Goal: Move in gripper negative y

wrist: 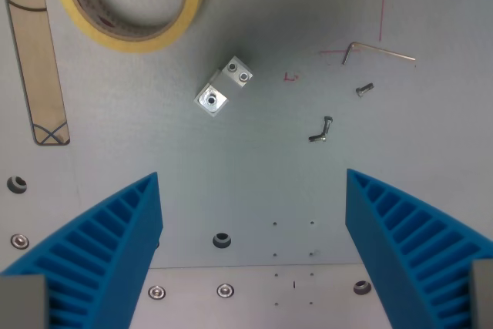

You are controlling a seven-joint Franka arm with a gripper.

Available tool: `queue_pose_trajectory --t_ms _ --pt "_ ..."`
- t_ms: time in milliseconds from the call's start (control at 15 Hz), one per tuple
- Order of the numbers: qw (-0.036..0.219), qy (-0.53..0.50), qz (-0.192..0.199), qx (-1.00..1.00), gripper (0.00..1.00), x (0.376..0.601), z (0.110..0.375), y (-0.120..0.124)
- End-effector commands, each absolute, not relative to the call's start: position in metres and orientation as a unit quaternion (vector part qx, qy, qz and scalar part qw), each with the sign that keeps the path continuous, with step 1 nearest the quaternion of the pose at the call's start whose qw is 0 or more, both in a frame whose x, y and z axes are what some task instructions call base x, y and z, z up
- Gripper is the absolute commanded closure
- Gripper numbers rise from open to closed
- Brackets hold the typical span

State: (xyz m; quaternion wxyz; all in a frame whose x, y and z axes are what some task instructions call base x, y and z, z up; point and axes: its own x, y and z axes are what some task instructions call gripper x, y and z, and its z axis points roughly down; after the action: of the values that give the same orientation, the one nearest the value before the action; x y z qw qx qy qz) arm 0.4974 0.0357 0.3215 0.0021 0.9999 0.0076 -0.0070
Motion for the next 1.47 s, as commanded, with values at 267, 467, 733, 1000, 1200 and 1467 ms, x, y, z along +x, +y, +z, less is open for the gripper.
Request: queue_pose_trajectory --t_ms 267,467,733,1000,1200,1467 --pt "0.002 0.008 -0.005 1.000 0.00 0.497 0.323 0.056" --pt "0.002 0.008 -0.005 1.000 0.00 0.497 0.323 0.071" --pt "0.002 0.008 -0.005 1.000 0.00 0.496 0.323 0.091" --pt "0.002 0.008 -0.005 1.000 0.00 0.496 0.323 0.111" --pt "0.002 0.008 -0.005 1.000 0.00 0.496 0.323 0.126" --pt "0.002 0.008 -0.005 1.000 0.00 0.496 0.323 0.146"
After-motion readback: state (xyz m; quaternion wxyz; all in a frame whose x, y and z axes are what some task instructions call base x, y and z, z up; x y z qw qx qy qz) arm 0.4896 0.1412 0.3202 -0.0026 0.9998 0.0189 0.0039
